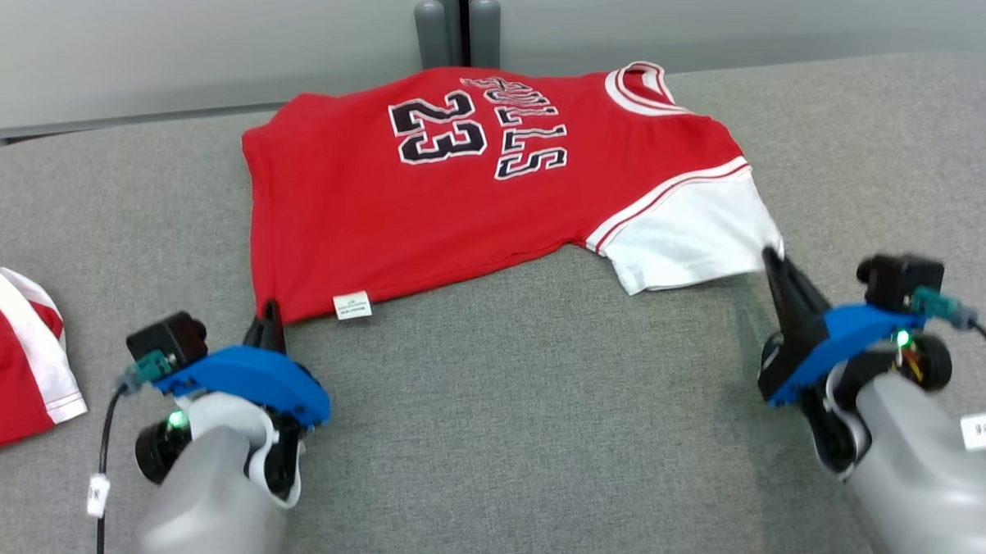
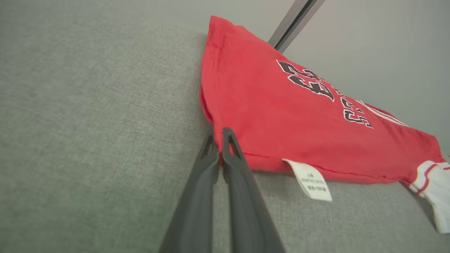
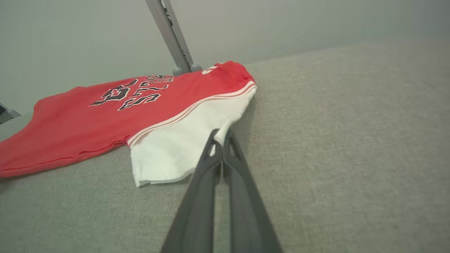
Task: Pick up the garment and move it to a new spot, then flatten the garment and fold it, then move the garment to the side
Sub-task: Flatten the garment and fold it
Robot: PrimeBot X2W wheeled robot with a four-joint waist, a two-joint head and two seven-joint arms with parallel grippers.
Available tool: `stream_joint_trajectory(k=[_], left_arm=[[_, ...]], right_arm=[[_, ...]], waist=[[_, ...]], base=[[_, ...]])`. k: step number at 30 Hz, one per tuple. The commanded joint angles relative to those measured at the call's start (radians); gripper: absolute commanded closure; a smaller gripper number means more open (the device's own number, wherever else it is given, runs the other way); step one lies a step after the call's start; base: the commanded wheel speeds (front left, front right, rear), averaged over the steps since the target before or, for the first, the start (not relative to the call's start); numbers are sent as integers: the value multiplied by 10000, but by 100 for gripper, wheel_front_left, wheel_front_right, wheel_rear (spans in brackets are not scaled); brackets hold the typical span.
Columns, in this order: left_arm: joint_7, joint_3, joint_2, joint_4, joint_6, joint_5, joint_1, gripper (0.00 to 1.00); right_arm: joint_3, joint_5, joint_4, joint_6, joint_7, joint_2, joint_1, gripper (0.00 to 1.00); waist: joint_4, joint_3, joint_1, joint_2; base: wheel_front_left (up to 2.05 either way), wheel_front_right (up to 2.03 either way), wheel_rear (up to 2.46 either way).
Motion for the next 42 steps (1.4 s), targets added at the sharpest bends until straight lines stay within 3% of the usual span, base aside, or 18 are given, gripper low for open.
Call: stream_joint_trajectory(k=[1,4,14,20,23,24,26,35,39,42], left_arm=[[-64,29,40,-45,-40,31,276,100],[-64,263,353,-696,-41,360,955,100],[-71,950,612,-4030,810,1508,4378,100],[1119,842,1155,-6677,1565,1514,6384,100],[2084,796,1522,-8607,2287,1643,7477,100],[2084,796,1522,-8607,2287,1643,7477,100],[3078,866,1894,-10528,2949,1608,8446,100],[5070,971,2470,-13509,4173,1506,9630,100],[5725,932,2526,-13828,4299,1276,9318,100],[6063,956,2479,-13692,4110,946,8881,100]], right_arm=[[75,137,-77,1,-94,-24,438,100],[160,337,-542,1,-133,-153,1288,100],[-1365,-241,-3964,-1,-19,-283,5447,100],[-2635,-1118,-6865,-1,1802,216,7915,100],[-3269,-1591,-8533,-1,3036,628,8971,100],[-3269,-1591,-8533,-1,3036,628,8971,100],[-3749,-1940,-10066,-1,4140,985,9759,100],[-4234,-2222,-11960,1,5624,1396,10125,100],[-4114,-2215,-11915,1,5852,1358,9455,100],[-3939,-2108,-11557,1,5865,1102,8758,100]], waist=[[-58,-117,0,-1],[-101,-385,0,-1],[-112,-1520,0,-1],[-165,-1775,0,-1],[-167,-1825,0,-1],[-167,-1825,0,-1],[-195,-1822,0,-1],[-248,-1576,0,-1],[-209,-1238,0,-1],[-147,-946,0,-1]], base=[[0,0,0],[0,0,0],[0,0,0],[0,0,0],[0,0,0],[0,0,0],[0,0,0],[0,0,0],[0,0,0],[0,0,0]])
